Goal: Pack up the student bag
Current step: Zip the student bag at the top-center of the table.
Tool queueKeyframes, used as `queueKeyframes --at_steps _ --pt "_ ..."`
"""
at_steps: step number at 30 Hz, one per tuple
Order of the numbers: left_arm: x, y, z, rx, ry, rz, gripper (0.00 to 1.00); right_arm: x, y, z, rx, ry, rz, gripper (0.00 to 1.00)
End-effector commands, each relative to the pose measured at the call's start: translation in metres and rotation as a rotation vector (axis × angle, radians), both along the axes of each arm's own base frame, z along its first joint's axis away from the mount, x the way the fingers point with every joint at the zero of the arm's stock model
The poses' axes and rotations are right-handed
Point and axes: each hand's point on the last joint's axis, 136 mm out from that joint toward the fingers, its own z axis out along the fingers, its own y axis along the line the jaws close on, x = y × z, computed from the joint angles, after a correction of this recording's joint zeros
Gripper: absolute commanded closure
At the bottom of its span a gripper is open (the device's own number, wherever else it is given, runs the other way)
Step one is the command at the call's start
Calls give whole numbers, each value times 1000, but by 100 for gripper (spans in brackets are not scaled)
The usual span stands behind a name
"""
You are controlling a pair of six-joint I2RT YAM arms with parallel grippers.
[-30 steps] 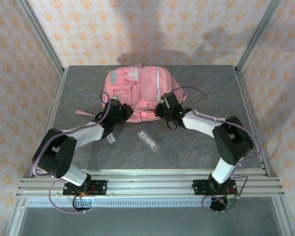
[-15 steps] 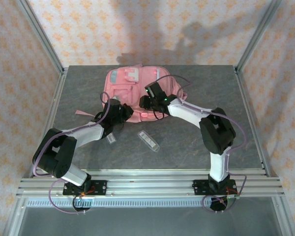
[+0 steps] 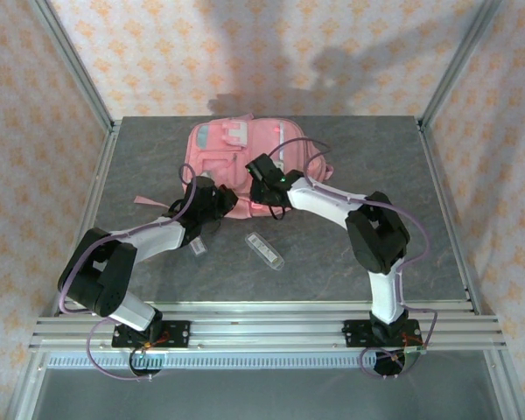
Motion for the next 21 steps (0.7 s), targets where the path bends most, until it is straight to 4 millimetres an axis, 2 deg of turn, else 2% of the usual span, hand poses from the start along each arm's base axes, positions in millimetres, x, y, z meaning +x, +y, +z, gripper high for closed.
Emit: queueKeyframes --at_steps 1,6,8,11,13,16,21 --pt "6 -2 9 -15 -41 -7 100 -1 -4 -12 -39 21 0 70" --pt "5 -5 10 -13 -41 -12 100 27 7 -13 -33 1 1 73" --pt "4 -4 8 -10 -37 -11 100 32 9 -16 -14 17 -3 75" --pt "3 -6 7 -11 -35 -16 100 36 7 -15 -1 7 -7 92" --pt "3 -6 5 -13 -33 -15 100 35 3 -11 -6 -9 -13 100" --pt "3 -6 3 -14 -29 -16 100 31 -2 0 14 -48 -13 100" --pt "3 -6 1 -14 -27 -15 100 22 -3 36 144 -181 16 100"
